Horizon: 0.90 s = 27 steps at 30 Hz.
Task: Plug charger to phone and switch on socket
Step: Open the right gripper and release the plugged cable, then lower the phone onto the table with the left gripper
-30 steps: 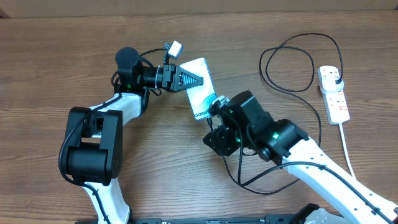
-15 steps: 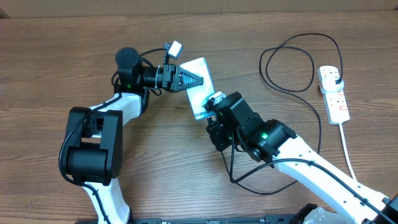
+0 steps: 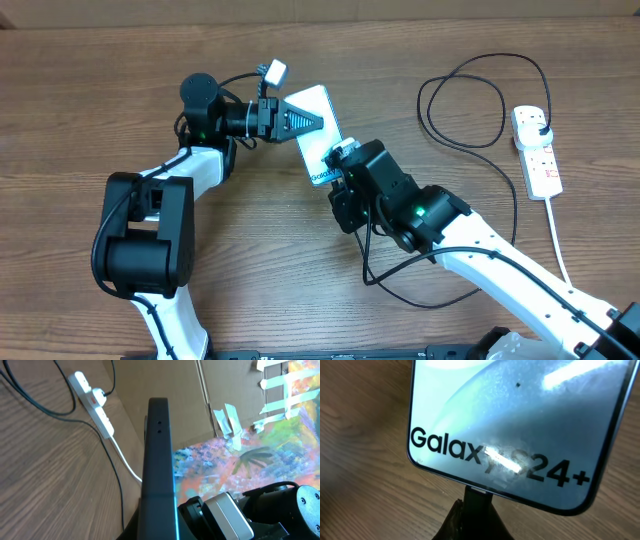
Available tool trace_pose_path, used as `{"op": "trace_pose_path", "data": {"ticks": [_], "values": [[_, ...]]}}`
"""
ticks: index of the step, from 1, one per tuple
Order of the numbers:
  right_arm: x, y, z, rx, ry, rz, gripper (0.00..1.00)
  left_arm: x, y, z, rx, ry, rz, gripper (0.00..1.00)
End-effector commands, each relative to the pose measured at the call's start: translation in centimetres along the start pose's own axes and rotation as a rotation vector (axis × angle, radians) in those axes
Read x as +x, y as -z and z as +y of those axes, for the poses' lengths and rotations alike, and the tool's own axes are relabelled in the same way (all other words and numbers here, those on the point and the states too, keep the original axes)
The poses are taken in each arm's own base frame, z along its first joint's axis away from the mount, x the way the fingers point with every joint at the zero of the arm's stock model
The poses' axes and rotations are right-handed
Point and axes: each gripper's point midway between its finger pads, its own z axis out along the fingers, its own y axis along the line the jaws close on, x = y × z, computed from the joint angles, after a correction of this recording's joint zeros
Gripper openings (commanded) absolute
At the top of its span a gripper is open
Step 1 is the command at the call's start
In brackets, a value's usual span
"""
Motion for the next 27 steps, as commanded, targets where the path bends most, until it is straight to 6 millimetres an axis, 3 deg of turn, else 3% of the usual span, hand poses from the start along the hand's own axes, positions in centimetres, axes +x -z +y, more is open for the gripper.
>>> {"op": "trace_pose_path", "data": {"ticks": [1,6,7,11,14,17,22,25,27], "values": [[-7.4,3.6,1.9,-0.040,0.061,-0.234,0.05,1.4,-1.3,-0.6,0.026,-0.027,0.075,0.04],[-8.3,4.8,2.1,-0.043,0.056,-0.250,0.45,1.4,-1.3,-0.6,0.024,0.025,0.075,0.04],[-8.8,6.1,2.3,-0.045,0.054,-0.258,0.58,1.4,-1.3,-0.6,0.022,0.066,0.075,0.04],[-10.0,10.7,2.9,-0.057,0.021,-0.290,0.76,0.7,-1.9,-1.1,0.017,0.106,0.041,0.04],[-10.1,15.0,3.3,-0.060,0.021,-0.315,0.91,-0.4,-3.4,-2.8,0.036,0.080,-0.006,0.04],[-9.4,19.7,2.6,-0.017,0.015,-0.354,1.00,-1.2,-5.8,-5.5,0.084,0.010,-0.024,0.04],[-7.0,27.0,0.5,0.082,-0.010,-0.471,1.00,-3.0,-10.9,-9.3,0.128,-0.097,0.010,0.04],[-5.5,30.7,-0.6,0.116,-0.055,-0.557,1.00,-5.0,-13.7,-9.3,0.063,-0.122,-0.006,0.04],[-4.6,32.6,-1.2,0.133,-0.080,-0.606,1.00,-6.5,-14.8,-7.6,-0.065,-0.104,-0.054,0.04]]}}
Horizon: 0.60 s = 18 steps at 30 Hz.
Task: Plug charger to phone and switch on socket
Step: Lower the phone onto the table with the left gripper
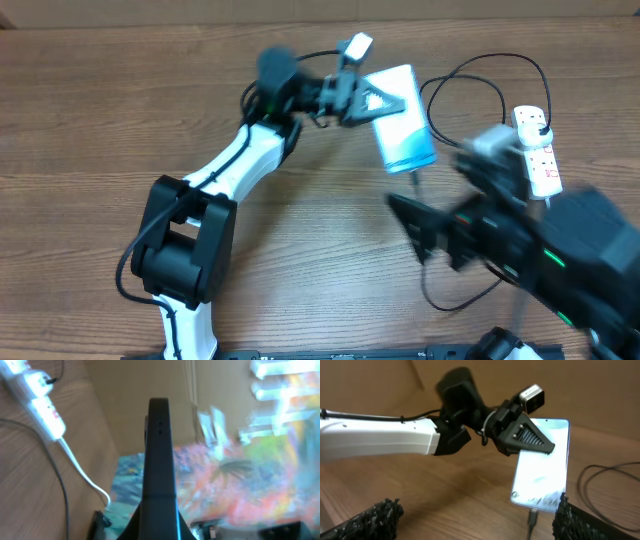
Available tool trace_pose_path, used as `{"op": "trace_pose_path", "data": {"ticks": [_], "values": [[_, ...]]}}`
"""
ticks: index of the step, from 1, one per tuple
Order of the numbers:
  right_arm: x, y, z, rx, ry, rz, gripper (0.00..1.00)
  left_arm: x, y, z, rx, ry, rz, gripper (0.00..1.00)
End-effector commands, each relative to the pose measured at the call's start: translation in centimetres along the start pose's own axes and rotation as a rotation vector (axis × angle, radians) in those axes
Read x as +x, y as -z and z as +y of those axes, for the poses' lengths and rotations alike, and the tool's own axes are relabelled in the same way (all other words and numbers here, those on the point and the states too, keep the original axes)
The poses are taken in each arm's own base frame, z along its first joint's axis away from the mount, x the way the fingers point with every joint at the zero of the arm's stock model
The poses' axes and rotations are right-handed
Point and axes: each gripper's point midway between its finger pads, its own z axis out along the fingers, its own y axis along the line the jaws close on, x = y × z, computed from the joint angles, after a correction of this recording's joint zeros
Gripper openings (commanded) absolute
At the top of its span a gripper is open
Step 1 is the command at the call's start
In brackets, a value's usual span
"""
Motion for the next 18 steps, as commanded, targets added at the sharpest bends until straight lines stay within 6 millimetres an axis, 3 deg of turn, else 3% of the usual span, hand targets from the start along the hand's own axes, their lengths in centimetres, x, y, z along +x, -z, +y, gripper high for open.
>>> {"op": "trace_pose_path", "data": {"ticks": [1,3,4,6,9,13,16,18], "values": [[-1.1,3.7,-2.0,0.082,-0.045,-0.111,1.00,-4.0,-1.1,-0.1,-0.183,-0.265,-0.168,0.04],[-0.9,4.8,-2.1,0.077,-0.048,-0.130,1.00,-4.6,-0.4,2.7,-0.385,-0.232,-0.209,0.04],[-0.7,5.1,-2.2,0.077,-0.048,-0.127,1.00,-4.0,0.3,4.2,-0.472,-0.222,-0.183,0.04],[-0.1,5.0,-2.4,0.084,-0.044,-0.103,1.00,-2.0,1.5,5.9,-0.534,-0.217,-0.097,0.04],[0.8,4.0,-2.5,0.092,-0.039,-0.069,1.00,1.7,5.1,9.2,-0.643,-0.134,0.035,0.04],[1.0,2.3,-2.3,0.089,-0.064,-0.078,1.00,4.7,9.2,11.8,-0.696,-0.054,0.147,0.04],[0.7,0.5,-2.1,0.079,-0.116,-0.107,1.00,4.8,10.6,13.2,-0.673,-0.079,0.174,0.04],[1.0,-1.5,-1.9,0.078,-0.165,-0.103,1.00,4.4,10.5,15.0,-0.618,-0.085,0.181,0.04]]}}
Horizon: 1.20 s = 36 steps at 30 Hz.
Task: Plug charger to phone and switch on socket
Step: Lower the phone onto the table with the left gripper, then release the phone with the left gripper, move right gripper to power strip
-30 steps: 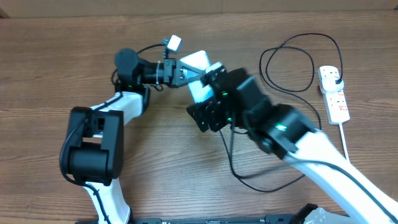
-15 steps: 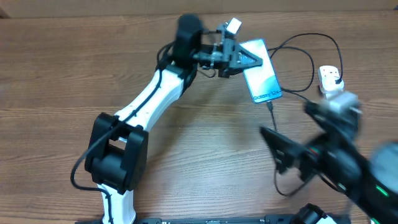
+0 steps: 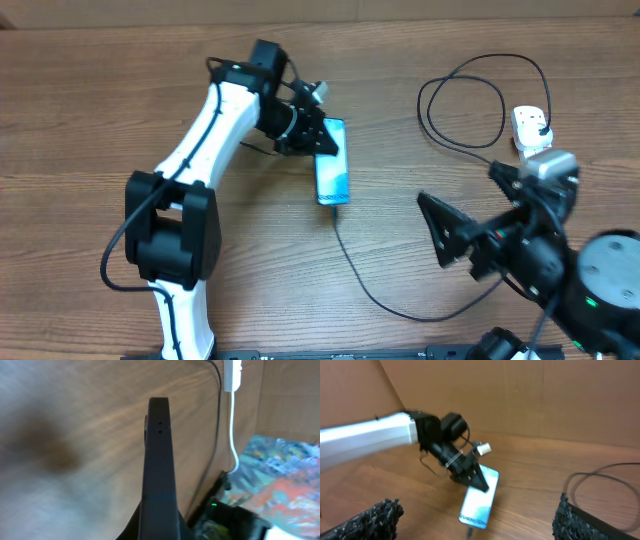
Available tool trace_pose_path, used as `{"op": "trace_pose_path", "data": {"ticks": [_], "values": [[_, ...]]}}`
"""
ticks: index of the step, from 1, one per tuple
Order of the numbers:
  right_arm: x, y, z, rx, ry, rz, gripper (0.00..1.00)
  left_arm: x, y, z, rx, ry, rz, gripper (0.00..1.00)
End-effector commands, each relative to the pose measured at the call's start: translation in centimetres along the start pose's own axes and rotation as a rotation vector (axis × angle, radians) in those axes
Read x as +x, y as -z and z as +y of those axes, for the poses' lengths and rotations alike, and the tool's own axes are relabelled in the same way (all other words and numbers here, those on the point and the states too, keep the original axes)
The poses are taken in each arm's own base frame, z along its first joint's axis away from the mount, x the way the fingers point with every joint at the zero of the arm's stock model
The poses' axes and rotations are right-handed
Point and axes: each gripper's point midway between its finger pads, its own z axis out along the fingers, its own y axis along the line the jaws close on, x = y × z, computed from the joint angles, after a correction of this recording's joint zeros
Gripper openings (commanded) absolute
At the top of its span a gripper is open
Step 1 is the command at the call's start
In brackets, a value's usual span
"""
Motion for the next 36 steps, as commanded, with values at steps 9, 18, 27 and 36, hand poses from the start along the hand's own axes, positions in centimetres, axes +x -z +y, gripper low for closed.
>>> {"op": "trace_pose_path", "data": {"ticks": [9,18,27,36], "values": [[4.4,-7.2,-0.1,0.088,-0.148,0.182,1.00,0.2,-7.5,5.5,0.133,-0.055,0.126,0.04],[4.8,-9.4,0.2,0.099,-0.146,0.204,1.00,1.0,-8.8,8.4,0.058,0.013,0.166,0.12],[2.5,-9.8,0.7,0.079,-0.163,0.109,1.00,1.4,-8.5,11.8,-0.150,0.089,0.184,0.30],[1.4,-11.5,0.2,0.126,-0.163,0.055,1.00,1.8,-8.0,14.0,-0.282,0.083,0.197,0.52]]}}
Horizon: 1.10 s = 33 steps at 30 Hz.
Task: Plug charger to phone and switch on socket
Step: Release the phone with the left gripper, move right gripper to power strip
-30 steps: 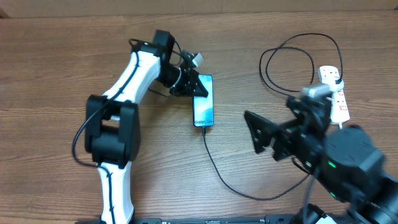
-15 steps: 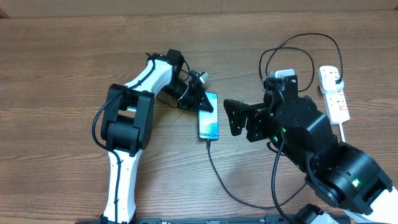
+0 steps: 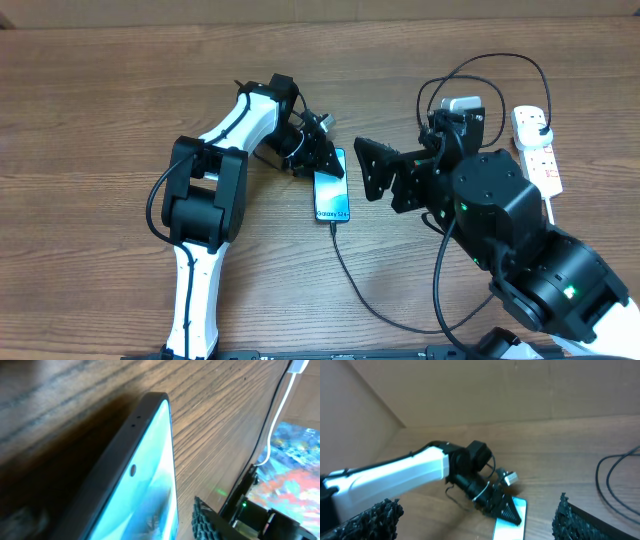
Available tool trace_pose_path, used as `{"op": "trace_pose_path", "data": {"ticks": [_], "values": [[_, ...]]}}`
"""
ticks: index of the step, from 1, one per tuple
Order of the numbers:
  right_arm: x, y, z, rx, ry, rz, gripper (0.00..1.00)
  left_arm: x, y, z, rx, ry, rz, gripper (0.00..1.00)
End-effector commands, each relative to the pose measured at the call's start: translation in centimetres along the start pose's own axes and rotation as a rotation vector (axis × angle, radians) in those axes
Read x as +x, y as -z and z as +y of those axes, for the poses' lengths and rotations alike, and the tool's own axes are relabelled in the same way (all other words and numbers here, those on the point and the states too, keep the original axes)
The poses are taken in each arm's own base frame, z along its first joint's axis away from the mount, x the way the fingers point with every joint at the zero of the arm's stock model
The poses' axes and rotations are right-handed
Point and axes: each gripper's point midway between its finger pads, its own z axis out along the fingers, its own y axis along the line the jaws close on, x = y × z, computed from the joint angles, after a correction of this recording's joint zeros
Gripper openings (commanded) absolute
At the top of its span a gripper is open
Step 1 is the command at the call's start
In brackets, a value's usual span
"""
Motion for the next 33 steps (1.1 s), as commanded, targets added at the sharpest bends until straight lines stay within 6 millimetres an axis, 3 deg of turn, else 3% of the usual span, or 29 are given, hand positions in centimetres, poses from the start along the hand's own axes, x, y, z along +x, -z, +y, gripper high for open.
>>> {"op": "trace_pose_path", "data": {"ticks": [1,5,10,16,18,21,24,29,30,33], "values": [[-0.1,-1.5,-0.9,0.067,0.003,-0.017,1.00,0.5,-0.3,5.7,-0.263,0.029,0.030,0.54],[-0.2,-3.5,-0.4,0.072,0.002,-0.022,1.00,0.6,-0.2,6.3,-0.297,0.046,0.029,0.58],[-0.8,-5.5,0.0,0.080,-0.006,-0.055,1.00,0.6,-0.2,6.3,-0.297,0.046,0.029,0.83],[-2.0,-5.3,-1.3,0.158,-0.014,-0.123,1.00,0.6,-0.3,6.2,-0.297,0.044,0.030,0.89],[-2.0,-5.2,-1.8,0.185,-0.012,-0.126,1.00,0.6,-0.2,6.2,-0.298,0.044,0.031,1.00],[-1.8,-5.2,-3.1,0.234,-0.019,-0.114,1.00,1.0,-0.2,6.2,-0.297,0.056,0.045,1.00],[-1.0,-5.0,-5.5,0.308,-0.087,-0.082,1.00,1.3,0.1,6.7,-0.333,0.070,0.053,1.00],[1.3,-3.1,-14.0,0.566,-0.304,0.005,0.97,1.6,3.2,7.9,-0.499,0.168,0.007,1.00],[1.8,-2.4,-16.2,0.630,-0.339,0.028,0.91,1.5,4.0,7.7,-0.516,0.173,-0.011,1.00],[2.5,-0.4,-21.8,0.769,-0.431,0.065,0.61,0.9,7.8,5.5,-0.563,0.161,-0.118,1.00]]}}
